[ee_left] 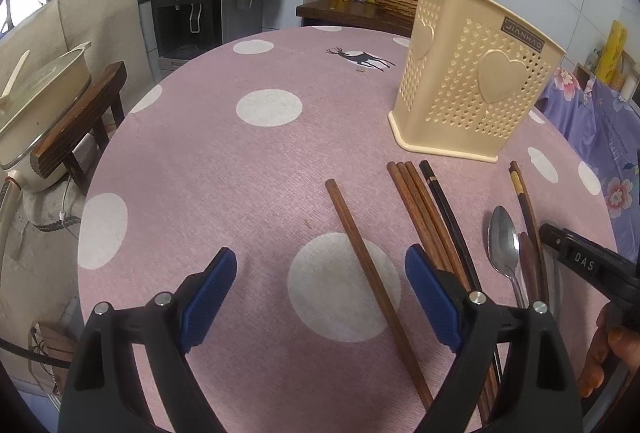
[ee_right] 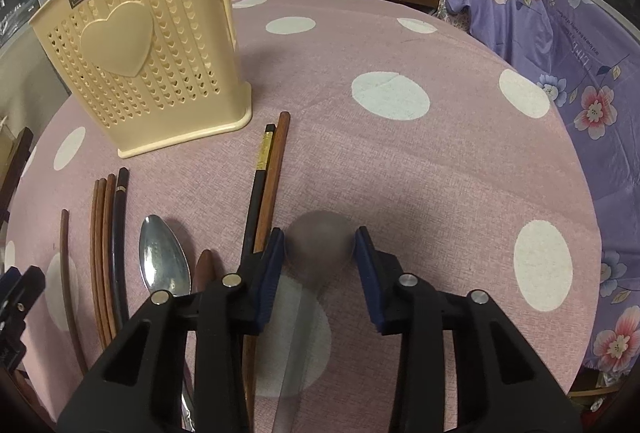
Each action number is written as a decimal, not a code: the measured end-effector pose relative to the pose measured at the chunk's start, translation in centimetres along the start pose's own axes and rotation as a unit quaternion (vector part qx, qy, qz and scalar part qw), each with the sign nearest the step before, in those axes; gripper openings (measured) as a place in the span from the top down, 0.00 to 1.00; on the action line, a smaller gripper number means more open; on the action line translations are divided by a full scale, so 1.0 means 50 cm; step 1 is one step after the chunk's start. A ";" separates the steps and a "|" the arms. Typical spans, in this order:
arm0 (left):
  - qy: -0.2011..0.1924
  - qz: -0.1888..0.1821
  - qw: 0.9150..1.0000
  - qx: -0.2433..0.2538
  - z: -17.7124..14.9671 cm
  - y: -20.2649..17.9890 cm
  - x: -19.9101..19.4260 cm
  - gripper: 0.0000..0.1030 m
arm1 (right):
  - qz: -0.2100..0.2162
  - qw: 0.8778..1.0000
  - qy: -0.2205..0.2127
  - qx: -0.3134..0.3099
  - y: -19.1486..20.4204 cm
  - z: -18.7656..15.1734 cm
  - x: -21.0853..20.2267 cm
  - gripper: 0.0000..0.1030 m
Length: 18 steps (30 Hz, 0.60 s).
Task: Organize utensils
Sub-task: 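Reach the right tool to the translucent grey ladle and close on its handle, then close the left tool on a single brown chopstick while the right tool lifts the ladle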
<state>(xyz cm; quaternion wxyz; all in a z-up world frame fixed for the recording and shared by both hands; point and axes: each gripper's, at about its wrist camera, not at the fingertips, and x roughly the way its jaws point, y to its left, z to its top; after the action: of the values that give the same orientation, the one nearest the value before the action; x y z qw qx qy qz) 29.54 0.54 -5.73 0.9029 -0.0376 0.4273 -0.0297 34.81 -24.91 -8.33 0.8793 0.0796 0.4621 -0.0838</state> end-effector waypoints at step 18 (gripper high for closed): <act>0.005 0.012 1.000 -0.006 0.010 -0.015 0.004 0.17 | 0.081 0.981 -0.175 -0.018 -0.053 -0.008 -0.216 0.64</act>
<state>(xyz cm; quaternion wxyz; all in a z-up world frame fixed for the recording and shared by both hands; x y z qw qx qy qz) 30.07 -0.20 -5.49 0.9007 -0.0378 0.4325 -0.0164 27.86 -26.61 0.17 0.9518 0.0853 0.2942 -0.0171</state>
